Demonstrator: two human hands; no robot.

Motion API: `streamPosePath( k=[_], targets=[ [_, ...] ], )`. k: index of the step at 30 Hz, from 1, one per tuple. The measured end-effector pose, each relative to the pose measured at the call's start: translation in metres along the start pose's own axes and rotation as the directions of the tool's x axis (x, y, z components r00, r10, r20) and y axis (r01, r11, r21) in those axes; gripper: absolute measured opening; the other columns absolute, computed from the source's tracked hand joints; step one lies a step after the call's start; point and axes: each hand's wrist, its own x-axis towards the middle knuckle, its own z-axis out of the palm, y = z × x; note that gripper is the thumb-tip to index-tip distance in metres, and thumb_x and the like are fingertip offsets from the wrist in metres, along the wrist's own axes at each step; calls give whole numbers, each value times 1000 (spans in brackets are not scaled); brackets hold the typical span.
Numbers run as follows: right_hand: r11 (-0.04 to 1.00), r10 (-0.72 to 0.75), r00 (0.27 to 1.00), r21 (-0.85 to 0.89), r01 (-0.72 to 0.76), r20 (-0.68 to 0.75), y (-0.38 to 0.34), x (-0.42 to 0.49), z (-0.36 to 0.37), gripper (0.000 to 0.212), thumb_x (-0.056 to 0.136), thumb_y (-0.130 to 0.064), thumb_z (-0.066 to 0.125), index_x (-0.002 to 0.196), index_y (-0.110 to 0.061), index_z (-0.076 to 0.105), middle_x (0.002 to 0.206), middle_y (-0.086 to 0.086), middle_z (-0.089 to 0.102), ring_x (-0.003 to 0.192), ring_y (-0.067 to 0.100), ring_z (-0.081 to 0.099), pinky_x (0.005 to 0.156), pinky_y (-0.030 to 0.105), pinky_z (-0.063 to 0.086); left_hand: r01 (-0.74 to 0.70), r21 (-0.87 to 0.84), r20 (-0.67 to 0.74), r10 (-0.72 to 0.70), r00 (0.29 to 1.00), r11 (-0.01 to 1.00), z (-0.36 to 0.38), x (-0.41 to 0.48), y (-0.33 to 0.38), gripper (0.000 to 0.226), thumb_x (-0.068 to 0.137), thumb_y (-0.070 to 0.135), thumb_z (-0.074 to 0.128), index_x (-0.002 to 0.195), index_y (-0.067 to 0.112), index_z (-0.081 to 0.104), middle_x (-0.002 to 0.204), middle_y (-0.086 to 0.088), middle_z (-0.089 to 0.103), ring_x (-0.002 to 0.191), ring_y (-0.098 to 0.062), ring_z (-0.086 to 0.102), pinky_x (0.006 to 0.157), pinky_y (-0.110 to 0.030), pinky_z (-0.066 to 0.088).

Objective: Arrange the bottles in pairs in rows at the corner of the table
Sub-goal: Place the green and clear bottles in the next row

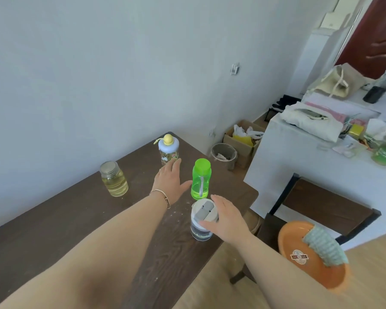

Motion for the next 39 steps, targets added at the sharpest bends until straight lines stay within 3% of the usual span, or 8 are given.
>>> streamPosePath(
  k=[8, 14, 18, 23, 25, 28, 39],
  targets=[
    [956, 142, 984, 244, -164, 108, -3, 11, 16, 98, 92, -44, 86, 168, -28, 27, 170, -10, 39, 157, 13, 38, 129, 32, 35, 17, -360, 136, 34, 990, 933, 34, 59, -9, 93, 81, 52, 70, 152, 16, 22, 156, -7, 30, 142, -23, 30, 115, -38, 27],
    [951, 150, 981, 251, -178, 126, 8, 13, 21, 103, 90, -44, 89, 169, -30, 25, 173, -12, 36, 159, 13, 37, 130, 32, 34, -5, -495, 177, 106, 979, 869, 58, 78, -7, 88, 72, 49, 79, 144, 22, 37, 141, 2, 52, 126, -15, 51, 106, -36, 41],
    [954, 141, 982, 249, -168, 121, 13, 14, 25, 104, 88, -44, 91, 168, -35, 25, 172, -14, 36, 158, 11, 37, 130, 31, 34, -3, -545, 182, 122, 976, 838, 65, 81, -8, 70, 75, 42, 80, 135, 28, 47, 124, 7, 62, 106, -9, 57, 92, -26, 45],
    [953, 154, 985, 251, -170, 79, 12, 15, 31, 100, 87, -42, 92, 165, -33, 30, 164, -13, 42, 138, 2, 41, 120, 22, 34, 18, -579, 195, 117, 974, 815, 69, 82, -12, 66, 72, 46, 80, 129, 33, 49, 114, 11, 64, 103, -12, 62, 93, -38, 51],
    [947, 170, 984, 267, -177, 51, 11, 15, 34, 96, 86, -41, 92, 162, -34, 33, 153, -18, 46, 131, -1, 41, 119, 23, 41, 13, -576, 178, 110, 978, 817, 68, 81, -11, 64, 72, 45, 80, 127, 33, 49, 112, 11, 64, 101, -13, 63, 92, -38, 52],
    [937, 184, 982, 295, -189, 43, 10, 14, 37, 94, 86, -39, 92, 160, -34, 35, 141, -25, 41, 128, 0, 43, 110, 19, 38, -5, -569, 146, 106, 984, 822, 69, 79, -10, 62, 72, 43, 80, 125, 31, 50, 111, 9, 65, 100, -14, 62, 90, -38, 52],
    [930, 203, 979, 319, -184, -25, 5, 11, 40, 92, 85, -40, 92, 159, -34, 39, 155, -12, 52, 133, 7, 49, 114, 26, 44, -11, -588, 46, 47, 998, 808, 47, 57, -22, 55, 76, 37, 79, 123, 26, 53, 109, 11, 62, 97, -10, 57, 82, -25, 44]
  ],
)
